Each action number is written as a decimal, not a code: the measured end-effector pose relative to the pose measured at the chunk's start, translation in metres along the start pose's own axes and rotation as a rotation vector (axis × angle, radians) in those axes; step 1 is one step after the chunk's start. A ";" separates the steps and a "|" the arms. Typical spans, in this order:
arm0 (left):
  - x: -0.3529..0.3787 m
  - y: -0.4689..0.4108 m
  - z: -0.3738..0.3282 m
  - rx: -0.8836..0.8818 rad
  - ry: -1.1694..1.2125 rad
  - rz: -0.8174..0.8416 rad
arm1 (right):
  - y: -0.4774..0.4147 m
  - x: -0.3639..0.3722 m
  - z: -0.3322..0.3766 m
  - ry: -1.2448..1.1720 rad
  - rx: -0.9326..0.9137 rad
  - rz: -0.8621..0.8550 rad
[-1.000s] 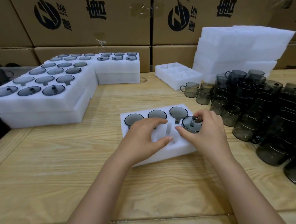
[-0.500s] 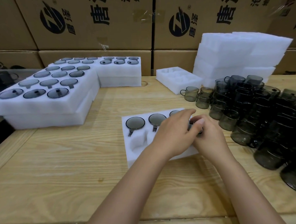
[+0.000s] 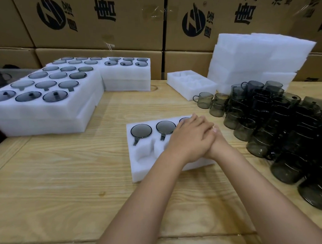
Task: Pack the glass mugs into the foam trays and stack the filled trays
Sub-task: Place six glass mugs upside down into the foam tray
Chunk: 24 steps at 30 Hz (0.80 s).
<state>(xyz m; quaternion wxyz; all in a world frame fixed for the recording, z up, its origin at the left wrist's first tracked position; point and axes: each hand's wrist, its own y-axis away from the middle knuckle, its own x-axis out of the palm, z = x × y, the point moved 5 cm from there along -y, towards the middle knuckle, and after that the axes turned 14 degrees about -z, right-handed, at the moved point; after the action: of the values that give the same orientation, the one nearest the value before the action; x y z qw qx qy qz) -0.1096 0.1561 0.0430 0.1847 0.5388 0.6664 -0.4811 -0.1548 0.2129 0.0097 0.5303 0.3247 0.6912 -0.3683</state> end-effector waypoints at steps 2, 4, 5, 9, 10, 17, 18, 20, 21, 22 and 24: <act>-0.001 0.001 0.000 0.002 -0.074 0.003 | 0.003 -0.004 0.000 -0.138 0.089 0.000; -0.003 0.007 0.000 -0.018 -0.212 -0.058 | 0.008 -0.007 -0.003 -0.330 0.263 -0.005; -0.006 0.012 0.000 -0.039 -0.285 -0.107 | 0.011 -0.008 -0.004 -0.379 0.319 -0.013; -0.025 0.048 -0.003 0.094 -0.513 -0.324 | 0.012 -0.018 0.005 -0.343 0.309 -0.079; -0.028 0.057 0.001 0.177 -0.590 -0.382 | 0.013 -0.019 0.006 -0.359 0.333 -0.099; -0.029 0.067 0.022 0.445 -0.754 -0.590 | 0.043 -0.031 -0.015 -0.802 0.515 -0.537; -0.030 0.065 0.025 0.458 -0.743 -0.612 | 0.053 -0.033 -0.022 -0.732 0.538 -0.608; -0.034 0.062 0.034 0.461 -0.723 -0.644 | 0.072 -0.036 -0.042 -0.516 0.609 -0.688; -0.036 0.061 0.037 0.455 -0.710 -0.662 | 0.079 -0.038 -0.052 -0.414 0.656 -0.681; -0.037 0.061 0.038 0.447 -0.694 -0.680 | 0.084 -0.038 -0.061 -0.326 0.710 -0.634; -0.036 0.061 0.036 0.425 -0.656 -0.698 | 0.087 -0.033 -0.074 -0.205 0.792 -0.472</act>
<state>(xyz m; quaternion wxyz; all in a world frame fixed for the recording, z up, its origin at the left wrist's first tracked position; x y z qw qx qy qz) -0.0521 0.1032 0.0265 0.0989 0.1312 0.6009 -0.7823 -0.1103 0.3191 0.0398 0.3329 0.2981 0.4967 -0.7441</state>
